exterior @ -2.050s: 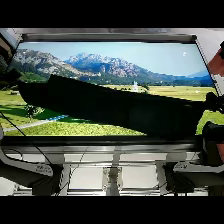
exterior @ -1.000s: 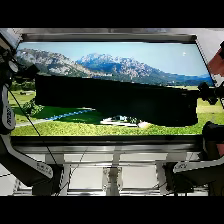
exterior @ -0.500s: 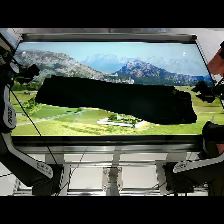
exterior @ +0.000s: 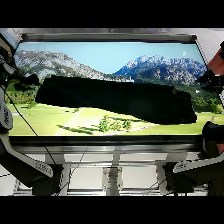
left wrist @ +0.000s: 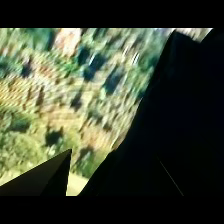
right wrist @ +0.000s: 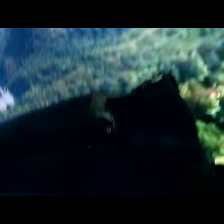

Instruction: Fold the clothes and pants, and hang the long-sleeved shirts on hangers.

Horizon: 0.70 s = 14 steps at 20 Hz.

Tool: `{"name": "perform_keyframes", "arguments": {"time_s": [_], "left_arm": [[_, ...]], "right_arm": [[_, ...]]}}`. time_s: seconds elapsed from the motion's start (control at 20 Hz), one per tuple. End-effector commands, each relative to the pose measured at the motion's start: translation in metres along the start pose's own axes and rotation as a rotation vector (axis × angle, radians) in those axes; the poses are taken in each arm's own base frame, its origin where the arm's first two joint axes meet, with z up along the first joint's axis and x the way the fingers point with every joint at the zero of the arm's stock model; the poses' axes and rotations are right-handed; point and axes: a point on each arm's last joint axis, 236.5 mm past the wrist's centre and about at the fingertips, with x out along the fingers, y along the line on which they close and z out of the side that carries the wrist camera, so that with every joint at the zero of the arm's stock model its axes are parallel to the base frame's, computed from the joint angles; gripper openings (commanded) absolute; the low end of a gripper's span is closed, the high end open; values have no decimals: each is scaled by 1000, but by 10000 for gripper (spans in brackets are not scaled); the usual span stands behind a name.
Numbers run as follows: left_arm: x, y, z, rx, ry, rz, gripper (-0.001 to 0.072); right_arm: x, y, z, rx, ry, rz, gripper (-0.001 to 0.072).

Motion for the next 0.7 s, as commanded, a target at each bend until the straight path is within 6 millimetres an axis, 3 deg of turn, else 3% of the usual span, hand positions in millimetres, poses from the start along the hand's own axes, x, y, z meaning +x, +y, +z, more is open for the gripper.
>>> {"name": "perform_keyframes", "arguments": {"time_s": [0.0,0.1,0.25,0.4,0.65], "left_arm": [[-5,-6,-28,18,123,-178,568],[-3,-6,-31,-30,141,-281,568],[11,3,-46,-75,207,-352,568],[21,-8,-50,-62,218,-440,568],[35,-7,-58,-73,246,-451,567]], "right_arm": [[-14,17,-58,-44,252,16,516],[-11,32,-76,-78,325,21,516],[3,62,-85,-150,340,28,515],[17,90,-92,-228,332,27,514],[24,101,-98,-271,335,13,505]]}}
